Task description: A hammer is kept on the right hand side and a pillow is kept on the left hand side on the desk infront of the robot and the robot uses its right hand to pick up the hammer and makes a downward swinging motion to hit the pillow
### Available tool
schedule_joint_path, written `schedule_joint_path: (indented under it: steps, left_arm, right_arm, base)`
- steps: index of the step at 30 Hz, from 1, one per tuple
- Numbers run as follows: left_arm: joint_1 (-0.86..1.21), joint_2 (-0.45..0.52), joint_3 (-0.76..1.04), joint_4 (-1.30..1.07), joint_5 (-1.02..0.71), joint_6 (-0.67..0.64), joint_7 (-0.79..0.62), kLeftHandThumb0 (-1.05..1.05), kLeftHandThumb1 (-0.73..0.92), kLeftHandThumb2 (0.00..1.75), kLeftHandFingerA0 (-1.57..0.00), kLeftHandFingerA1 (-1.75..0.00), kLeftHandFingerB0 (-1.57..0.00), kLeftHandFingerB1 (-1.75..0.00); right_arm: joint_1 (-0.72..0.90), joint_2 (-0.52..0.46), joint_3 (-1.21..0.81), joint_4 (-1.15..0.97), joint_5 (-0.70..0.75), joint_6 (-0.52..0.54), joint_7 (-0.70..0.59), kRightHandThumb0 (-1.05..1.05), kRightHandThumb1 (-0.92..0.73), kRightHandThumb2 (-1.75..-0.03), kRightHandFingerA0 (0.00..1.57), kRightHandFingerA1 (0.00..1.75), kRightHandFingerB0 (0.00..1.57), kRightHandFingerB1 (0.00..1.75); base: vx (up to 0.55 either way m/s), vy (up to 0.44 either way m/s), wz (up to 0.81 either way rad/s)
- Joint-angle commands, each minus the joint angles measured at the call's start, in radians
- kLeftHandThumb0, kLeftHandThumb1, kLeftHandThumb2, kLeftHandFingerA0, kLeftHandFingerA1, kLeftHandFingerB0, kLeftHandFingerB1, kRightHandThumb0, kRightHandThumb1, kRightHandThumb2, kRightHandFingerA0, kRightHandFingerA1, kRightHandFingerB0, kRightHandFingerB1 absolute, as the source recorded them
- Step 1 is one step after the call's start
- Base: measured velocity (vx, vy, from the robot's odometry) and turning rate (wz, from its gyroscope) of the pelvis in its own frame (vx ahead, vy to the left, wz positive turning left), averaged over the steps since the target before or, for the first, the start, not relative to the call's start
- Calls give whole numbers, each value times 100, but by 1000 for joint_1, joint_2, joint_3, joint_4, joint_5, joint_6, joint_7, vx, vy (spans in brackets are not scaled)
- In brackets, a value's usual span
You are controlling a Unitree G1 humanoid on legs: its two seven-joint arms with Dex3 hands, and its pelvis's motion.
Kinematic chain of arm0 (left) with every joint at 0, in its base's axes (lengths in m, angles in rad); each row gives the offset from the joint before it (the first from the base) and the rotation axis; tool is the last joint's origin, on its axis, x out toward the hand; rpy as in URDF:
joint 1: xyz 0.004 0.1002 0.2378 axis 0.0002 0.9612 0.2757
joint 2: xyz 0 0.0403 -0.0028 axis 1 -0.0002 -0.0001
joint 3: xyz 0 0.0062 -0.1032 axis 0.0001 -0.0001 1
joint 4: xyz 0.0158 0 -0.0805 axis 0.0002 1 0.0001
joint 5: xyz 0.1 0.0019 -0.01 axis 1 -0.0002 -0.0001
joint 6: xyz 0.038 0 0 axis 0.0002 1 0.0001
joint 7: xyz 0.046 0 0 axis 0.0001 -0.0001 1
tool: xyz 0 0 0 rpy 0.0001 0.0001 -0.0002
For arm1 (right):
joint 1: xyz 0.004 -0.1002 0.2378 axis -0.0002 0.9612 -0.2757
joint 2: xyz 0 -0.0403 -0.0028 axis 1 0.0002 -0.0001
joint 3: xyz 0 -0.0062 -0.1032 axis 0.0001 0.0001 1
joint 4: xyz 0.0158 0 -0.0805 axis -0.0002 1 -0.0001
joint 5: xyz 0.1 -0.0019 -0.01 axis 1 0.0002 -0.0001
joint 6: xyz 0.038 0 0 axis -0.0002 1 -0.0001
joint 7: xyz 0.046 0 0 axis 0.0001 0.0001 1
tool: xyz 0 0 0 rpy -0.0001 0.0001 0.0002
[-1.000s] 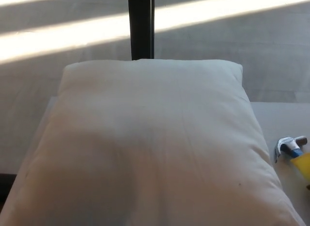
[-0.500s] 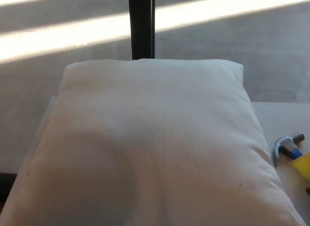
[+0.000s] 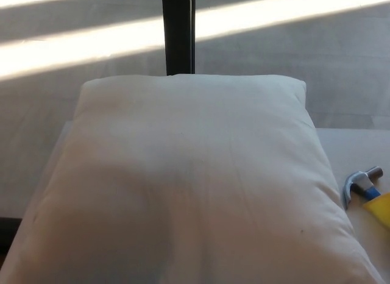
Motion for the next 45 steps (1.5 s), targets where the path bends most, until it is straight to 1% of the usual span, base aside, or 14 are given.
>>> schedule_joint_path:
  steps: [1, 19, 20, 22, 23, 25, 32, 34, 37, 38, 39, 41, 42, 45]
  left_arm:
    - [-6, 19, 6, 3, -10, 7, -8, -74, 72, 62, -72, -61, -69, -48]
    - [1, 13, 7, 5, -9, -3, -13, -74, 73, 62, -69, -60, -66, -48]
    - [4, 17, 6, 3, -8, -2, -7, -73, 73, 62, -71, -60, -68, -49]
    - [4, 19, 3, 4, -4, -3, -7, -72, 74, 62, -69, -59, -66, -49]
    - [4, 19, 0, 2, -1, -1, 0, -73, 73, 62, -73, -59, -69, -48]
    - [5, 26, 0, -1, -1, -6, -11, -72, 74, 62, -71, -60, -65, -49]
    - [-7, 32, -9, 10, 13, -3, 8, -70, 74, 62, -71, -57, -66, -47]
    - [-6, 32, -11, 13, 14, -7, -1, -72, 73, 62, -72, -59, -67, -47]
    - [-7, 34, -10, 8, 11, -5, -12, -73, 74, 62, -69, -59, -65, -48]
    - [-8, 32, -2, 9, 4, -9, -12, -71, 73, 62, -70, -59, -64, -49]
    - [-7, 33, -2, 10, 5, -9, -11, -73, 74, 62, -70, -60, -64, -48]
    - [-4, 35, -2, 14, 6, 2, 1, -72, 74, 62, -72, -59, -65, -48]
    - [4, 33, 0, 12, 4, -7, -5, -72, 74, 62, -71, -60, -64, -50]
    - [7, 31, -7, 9, 10, -8, 0, -71, 73, 62, -73, -59, -66, -49]
  right_arm:
    - [108, 8, -424, 37, 240, -195, -33, -83, -68, -63, 0, 25, 12, 27]
    - [191, 136, -1030, 612, 540, -283, -192, -49, -71, -62, 11, 42, 18, 31]
    - [218, 164, -1067, 673, 599, -298, -89, -33, -56, -106, 3, 54, 0, 49]
    - [231, 187, -1094, 696, 628, -290, -25, -54, -70, -62, 5, 41, 9, 30]
    - [236, 191, -1095, 703, 627, -280, -16, -35, -53, -105, 2, 53, 0, 50]
    - [226, 198, -1117, 747, 638, -252, -7, -60, -71, -62, 16, 47, 14, 33]
    - [204, 253, -1087, 771, 593, -174, 25, -67, -62, -94, 28, 60, 12, 46]
    - [192, 285, -1092, 786, 600, -150, 38, -66, -78, -63, 33, 58, 17, 36]
    - [171, 297, -1104, 812, 615, -113, 61, -69, -61, -94, 33, 61, 8, 45]
    - [165, 296, -1119, 805, 630, -99, 60, -68, -77, -63, 42, 56, 20, 37]
    - [161, 294, -1123, 805, 637, -92, 69, -74, -63, -94, 42, 64, 8, 43]
    - [159, 291, -1127, 795, 647, -73, 88, -69, -78, -63, 43, 57, 21, 38]
    - [158, 289, -1119, 802, 638, -80, 87, -71, -64, -97, 42, 63, 4, 39]
    - [176, 295, -1083, 793, 623, -92, 117, -65, -76, -63, 49, 56, 15, 32]
  base:
    - [0, 0, 0]
    - [0, 0, 0]
    - [0, 0, 0]
    - [0, 0, 0]
    - [0, 0, 0]
    - [0, 0, 0]
    - [0, 0, 0]
    - [0, 0, 0]
    - [0, 0, 0]
    - [0, 0, 0]
    - [0, 0, 0]
    - [0, 0, 0]
    - [0, 0, 0]
    - [0, 0, 0]
